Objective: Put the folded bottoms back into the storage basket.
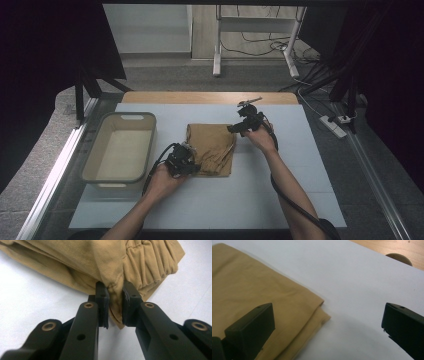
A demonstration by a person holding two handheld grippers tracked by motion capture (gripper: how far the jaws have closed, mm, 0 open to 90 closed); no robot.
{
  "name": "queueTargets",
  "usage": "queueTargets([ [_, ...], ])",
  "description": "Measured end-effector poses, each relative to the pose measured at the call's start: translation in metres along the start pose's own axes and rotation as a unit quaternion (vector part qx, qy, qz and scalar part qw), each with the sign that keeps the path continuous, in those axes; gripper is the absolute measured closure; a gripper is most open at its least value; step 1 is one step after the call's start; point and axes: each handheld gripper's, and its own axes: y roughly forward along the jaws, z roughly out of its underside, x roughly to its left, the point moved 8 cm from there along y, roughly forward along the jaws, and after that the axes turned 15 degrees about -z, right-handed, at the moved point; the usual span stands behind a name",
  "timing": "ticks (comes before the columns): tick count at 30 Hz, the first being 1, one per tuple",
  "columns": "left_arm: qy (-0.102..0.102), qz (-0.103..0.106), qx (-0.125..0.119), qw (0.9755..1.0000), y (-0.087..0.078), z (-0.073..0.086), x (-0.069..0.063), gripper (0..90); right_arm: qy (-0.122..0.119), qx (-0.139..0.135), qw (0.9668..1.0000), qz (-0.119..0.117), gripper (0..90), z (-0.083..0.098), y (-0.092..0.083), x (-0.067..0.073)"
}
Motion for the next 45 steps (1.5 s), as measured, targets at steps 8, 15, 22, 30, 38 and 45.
queueTargets([
  [8, 0.000, 0.002, 0.000, 1.0000, 0.000, 0.000, 0.000, 77.0, 0.005, 0.016, 0.9996, 0.024, 0.0, -0.001, 0.015, -0.012],
  [15, -0.003, 0.002, 0.000, 1.0000, 0.000, 0.000, 0.000, 77.0, 0.006, 0.039, 0.9990, 0.021, 0.0, 0.009, 0.028, -0.013],
  [22, -0.002, 0.003, 0.000, 1.0000, 0.000, 0.000, 0.000, 77.0, 0.015, 0.040, 0.9991, -0.001, 5.8, 0.012, 0.028, -0.009],
  [30, -0.015, 0.015, 0.003, 0.9998, 0.001, 0.000, 0.001, 77.1, -0.019, 0.043, 0.9976, -0.052, 56.2, 0.010, 0.023, 0.009],
  [38, -0.018, 0.013, 0.003, 0.9997, 0.001, 0.000, 0.001, 77.7, -0.042, 0.072, 0.9952, -0.052, 83.3, 0.007, 0.024, 0.026],
  [45, -0.036, 0.034, 0.009, 0.9987, -0.002, -0.002, 0.004, 78.7, -0.048, 0.073, 0.9948, -0.052, 83.9, 0.006, 0.023, 0.027],
])
